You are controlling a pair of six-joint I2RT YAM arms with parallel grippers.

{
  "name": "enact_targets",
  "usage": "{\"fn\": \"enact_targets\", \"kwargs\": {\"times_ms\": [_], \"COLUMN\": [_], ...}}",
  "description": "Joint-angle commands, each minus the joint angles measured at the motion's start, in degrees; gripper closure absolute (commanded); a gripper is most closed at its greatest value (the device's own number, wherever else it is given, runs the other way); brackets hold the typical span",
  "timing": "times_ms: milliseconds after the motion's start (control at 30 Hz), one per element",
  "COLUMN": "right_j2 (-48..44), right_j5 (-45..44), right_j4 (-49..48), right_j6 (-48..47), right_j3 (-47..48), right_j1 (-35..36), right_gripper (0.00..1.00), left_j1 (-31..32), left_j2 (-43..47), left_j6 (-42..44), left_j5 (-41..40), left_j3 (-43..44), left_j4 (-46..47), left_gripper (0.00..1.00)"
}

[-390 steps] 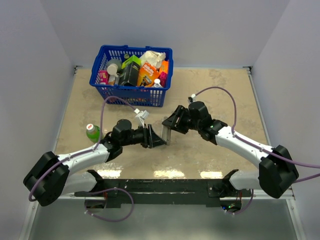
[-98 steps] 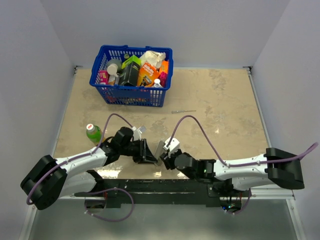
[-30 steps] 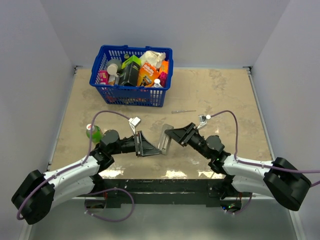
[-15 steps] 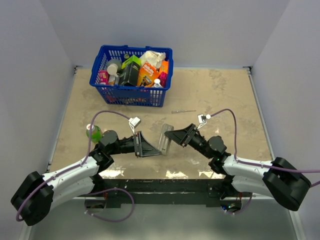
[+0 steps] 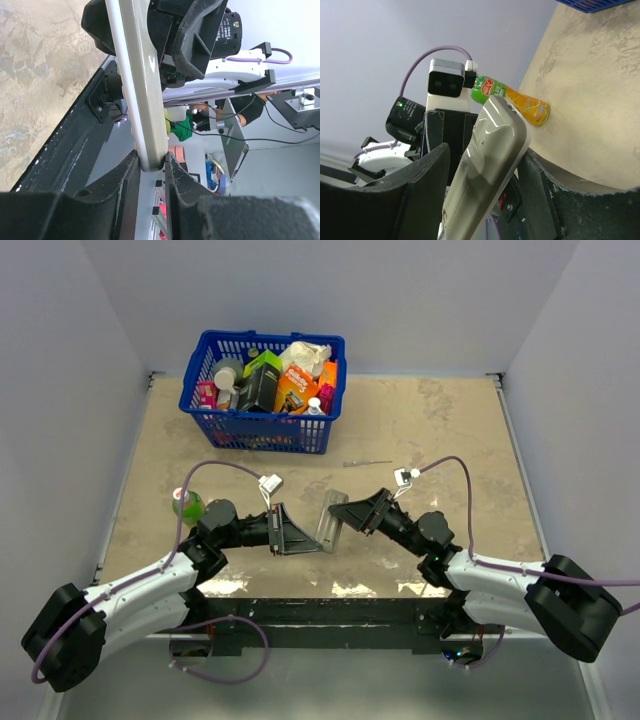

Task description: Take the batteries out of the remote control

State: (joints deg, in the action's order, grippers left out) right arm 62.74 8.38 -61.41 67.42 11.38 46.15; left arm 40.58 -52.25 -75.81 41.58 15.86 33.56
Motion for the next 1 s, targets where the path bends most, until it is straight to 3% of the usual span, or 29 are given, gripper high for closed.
{"fn": "enact_targets", "kwargs": {"times_ms": [0, 200, 367, 633, 833, 967], "right_j2": [-0.3, -0.3, 0.0, 0.3, 0.9, 1.7], "right_j5": [2.2, 2.3, 3.1, 3.7, 4.6, 5.2], "right_j4": [-3.8, -4.5, -5.7, -6.2, -7.1, -7.5], "right_j6": [-1.1, -1.0, -0.6, -0.4, -0.2, -0.3], "right_j3": [1.0, 0.7, 0.6, 0.9, 0.7, 0.9], "right_j1": [-0.6, -0.9, -1.1, -1.6, -2.1, -2.3], "right_gripper": [0.41, 0.52, 0.4, 0.44, 0.4, 0.43], "left_j1": [0.1, 0.1, 0.1, 0.1, 0.1, 0.1], "left_j2": [0.3, 0.4, 0.7, 0.5, 1.1, 1.4], "left_j6": [1.8, 2.2, 2.9, 3.4, 4.3, 5.6], "left_j5": [1.7, 2.2, 2.7, 3.6, 4.4, 4.8], "left_j3": [3.0, 3.0, 3.0, 3.5, 4.1, 4.9], "left_j4": [0.8, 0.6, 0.4, 0.2, 0.5, -1.3], "left_gripper": [1.0, 1.0, 1.0, 1.0, 1.0, 1.0]}}
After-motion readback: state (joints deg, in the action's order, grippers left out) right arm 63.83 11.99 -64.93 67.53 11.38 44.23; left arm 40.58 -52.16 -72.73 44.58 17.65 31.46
